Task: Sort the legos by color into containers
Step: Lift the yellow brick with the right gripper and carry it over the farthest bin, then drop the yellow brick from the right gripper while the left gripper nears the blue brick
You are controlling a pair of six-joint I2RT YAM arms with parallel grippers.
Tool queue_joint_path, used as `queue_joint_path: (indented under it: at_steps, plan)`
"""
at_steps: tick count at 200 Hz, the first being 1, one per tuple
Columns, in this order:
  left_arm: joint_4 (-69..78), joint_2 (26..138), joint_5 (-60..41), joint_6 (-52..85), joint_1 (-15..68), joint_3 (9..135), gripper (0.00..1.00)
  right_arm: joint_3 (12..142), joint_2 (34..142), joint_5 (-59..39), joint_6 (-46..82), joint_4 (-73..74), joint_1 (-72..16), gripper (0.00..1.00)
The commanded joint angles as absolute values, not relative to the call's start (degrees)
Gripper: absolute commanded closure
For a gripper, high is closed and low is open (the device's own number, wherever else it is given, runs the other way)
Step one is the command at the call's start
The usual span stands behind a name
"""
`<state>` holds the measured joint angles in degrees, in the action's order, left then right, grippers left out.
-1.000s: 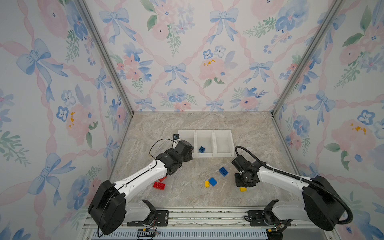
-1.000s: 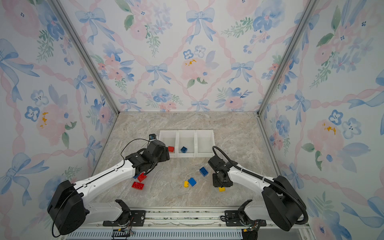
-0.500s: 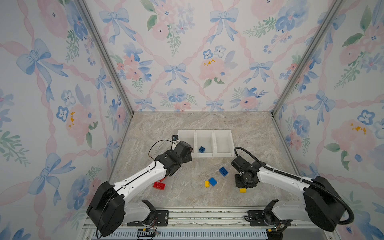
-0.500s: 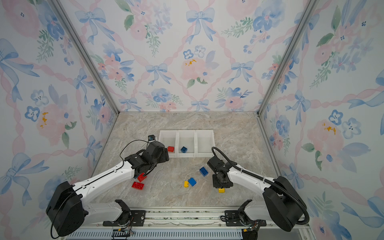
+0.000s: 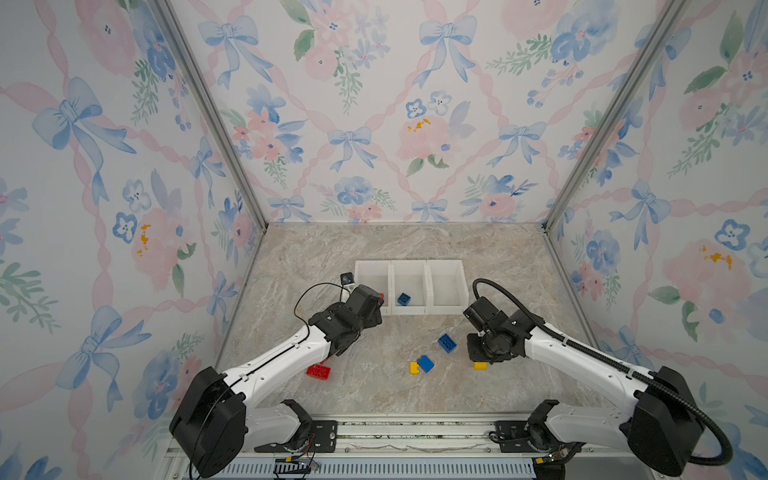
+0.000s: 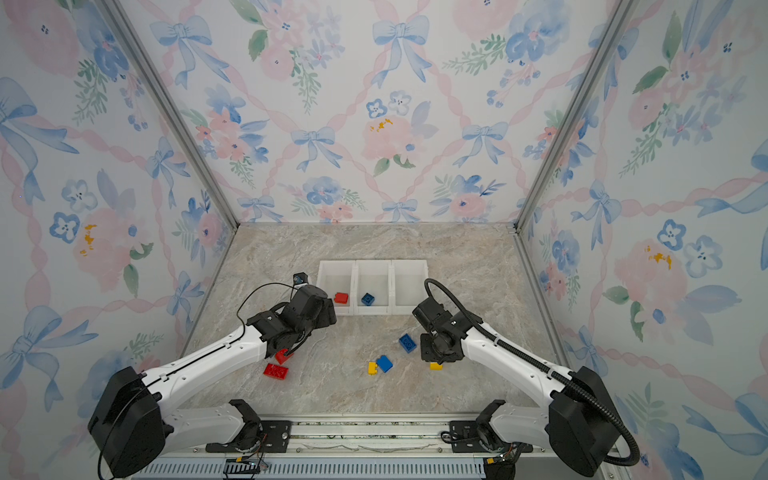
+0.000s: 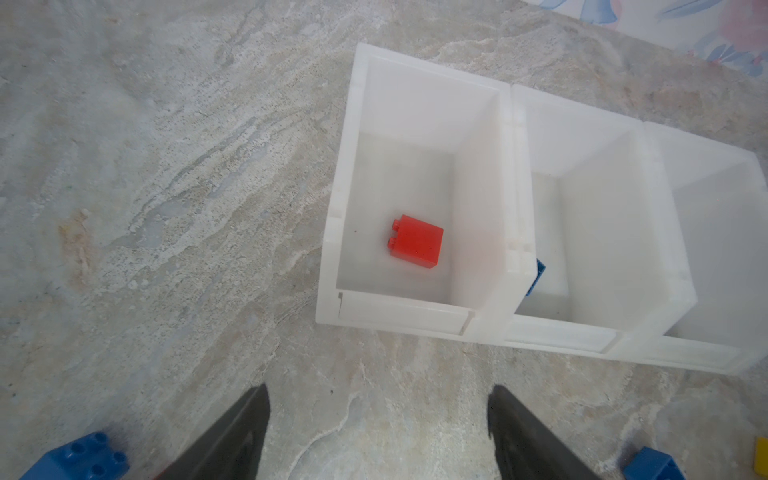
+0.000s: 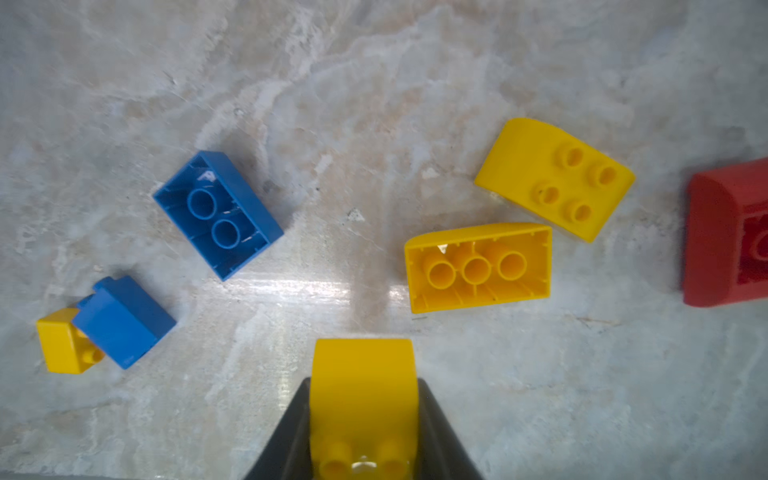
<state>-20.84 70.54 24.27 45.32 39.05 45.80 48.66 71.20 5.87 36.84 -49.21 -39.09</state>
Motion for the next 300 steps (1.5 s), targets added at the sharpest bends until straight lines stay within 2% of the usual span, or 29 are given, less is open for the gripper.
queue_joint_path:
  at_steps: [1,65,133,206,268,285,300]
  plan:
    - [-21.41,69.37,25.49,46.27,39.26,44.7,0.15,53.76,71.55,6.5,36.13,-51.86,-39.33,0.76]
    - [-21.22,66.17,24.34,46.85,38.65,42.41,0.14,64.62,78.69,5.26,28.05,-48.93,-35.02,0.75]
    - [-20.68,61.77,21.87,47.73,37.44,39.55,0.13,76.59,91.92,3.92,21.08,-43.78,-30.17,0.75]
    - [-20.4,60.26,20.89,48.1,36.76,36.95,0.12,89.41,109.59,2.92,19.09,-39.81,-26.97,0.76]
    - [-20.46,59.69,21.04,48.34,36.28,36.04,0.11,92.16,116.34,3.43,19.68,-39.57,-26.8,0.77]
    - [-20.42,59.84,20.92,48.34,35.97,35.97,0.11,92.92,117.4,3.43,19.82,-39.94,-26.85,0.73]
    - [-20.41,59.92,20.98,48.25,35.8,36.09,0.11,93.61,118.12,3.34,19.86,-40.5,-26.85,0.62]
